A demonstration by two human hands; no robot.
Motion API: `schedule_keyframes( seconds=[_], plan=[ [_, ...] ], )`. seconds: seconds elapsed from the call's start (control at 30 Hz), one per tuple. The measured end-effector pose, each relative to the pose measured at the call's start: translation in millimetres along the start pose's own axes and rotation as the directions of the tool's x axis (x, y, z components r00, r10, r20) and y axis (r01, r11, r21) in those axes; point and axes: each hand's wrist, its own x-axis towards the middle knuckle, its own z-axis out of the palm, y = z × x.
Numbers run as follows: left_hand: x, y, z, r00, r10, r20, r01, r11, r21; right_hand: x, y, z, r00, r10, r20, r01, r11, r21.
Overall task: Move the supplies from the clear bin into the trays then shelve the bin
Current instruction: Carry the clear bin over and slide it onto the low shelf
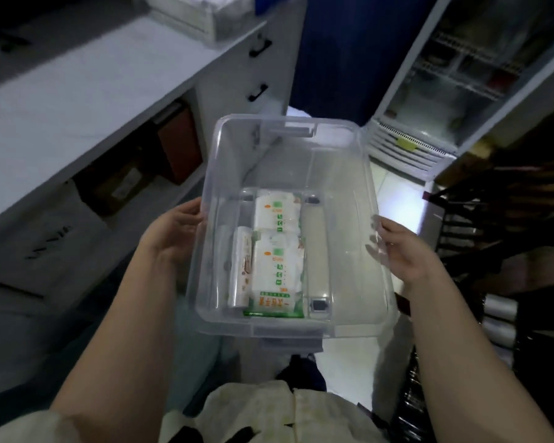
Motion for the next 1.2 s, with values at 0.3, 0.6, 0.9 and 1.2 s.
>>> schedule_keyframes(
  seconds=[0.3, 0.6, 0.9, 1.2],
  plan=[
    [113.7, 27.7, 178.7, 0.986, 0.051, 0.159, -0.072, 0.989, 0.129, 40.0, -98.2, -113.3, 0.969, -0.232, 0.086, 0.230, 0.973, 0.033],
    [203.2, 22.5, 198.8, 0.938, 0.044, 0.343, -0.072, 0.995, 0.067, 125.7, -150.1, -139.6, 0.965, -0.261, -0.030, 0.262, 0.962, 0.076],
    [350.5, 109.4, 225.0, 0.916, 0.131, 0.380, -0.186, 0.976, 0.112, 278.7, -242.5, -89.8, 0.945, -0.319, -0.076, 0.327, 0.936, 0.127],
    [524.3, 231.0, 277.7, 0.970, 0.180, 0.161, -0.232, 0.880, 0.415, 432.6, -386.6, -47.5, 0.945, -0.304, -0.121, 0.317, 0.943, 0.105]
  ],
)
